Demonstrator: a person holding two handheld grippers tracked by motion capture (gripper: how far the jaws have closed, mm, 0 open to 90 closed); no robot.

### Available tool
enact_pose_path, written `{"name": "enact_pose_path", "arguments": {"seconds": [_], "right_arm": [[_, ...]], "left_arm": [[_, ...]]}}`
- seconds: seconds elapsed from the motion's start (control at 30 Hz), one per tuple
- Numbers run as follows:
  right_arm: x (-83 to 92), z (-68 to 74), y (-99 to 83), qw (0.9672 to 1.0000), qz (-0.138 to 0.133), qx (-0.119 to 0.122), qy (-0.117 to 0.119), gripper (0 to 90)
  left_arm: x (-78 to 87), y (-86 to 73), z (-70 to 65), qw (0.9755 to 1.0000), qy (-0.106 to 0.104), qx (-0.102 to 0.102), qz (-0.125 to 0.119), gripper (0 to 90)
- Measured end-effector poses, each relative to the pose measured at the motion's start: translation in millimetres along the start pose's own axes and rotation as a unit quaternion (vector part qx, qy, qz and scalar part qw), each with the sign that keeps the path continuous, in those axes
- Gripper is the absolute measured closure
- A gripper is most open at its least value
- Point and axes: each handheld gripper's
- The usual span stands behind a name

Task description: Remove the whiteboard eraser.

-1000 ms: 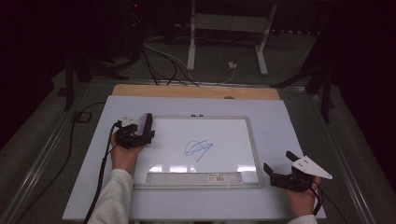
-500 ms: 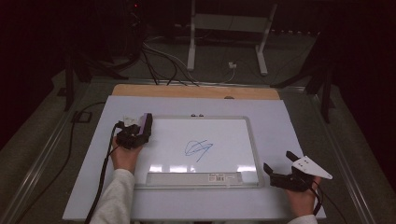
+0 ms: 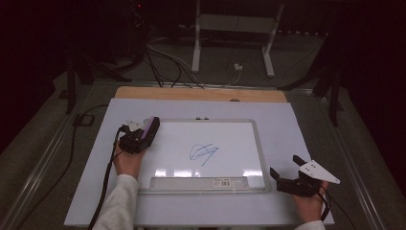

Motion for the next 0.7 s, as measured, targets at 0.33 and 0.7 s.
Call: {"name": "enact_pose_path", "arguments": {"seconds": [0.33, 0.7], "right_arm": [[-0.6, 0.5, -0.1, 1.0000, 0.001, 0.002, 0.001, 0.0], [-1.0, 0.8, -0.3, 1.0000, 0.002, 0.003, 0.001, 0.0]], "left_arm": [[17.3, 13.2, -9.1, 0.9992, -0.018, -0.005, -0.035, 64.7], [16.9, 12.1, -26.5, 0.9982, -0.041, -0.024, -0.036, 64.6]]}}
Point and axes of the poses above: each handheld gripper's, and its own axes: x roughly backward along the jaws, y roughly out of its top, z roughly to its left, and after that the axes turned 4 degrees about -x, right-handed
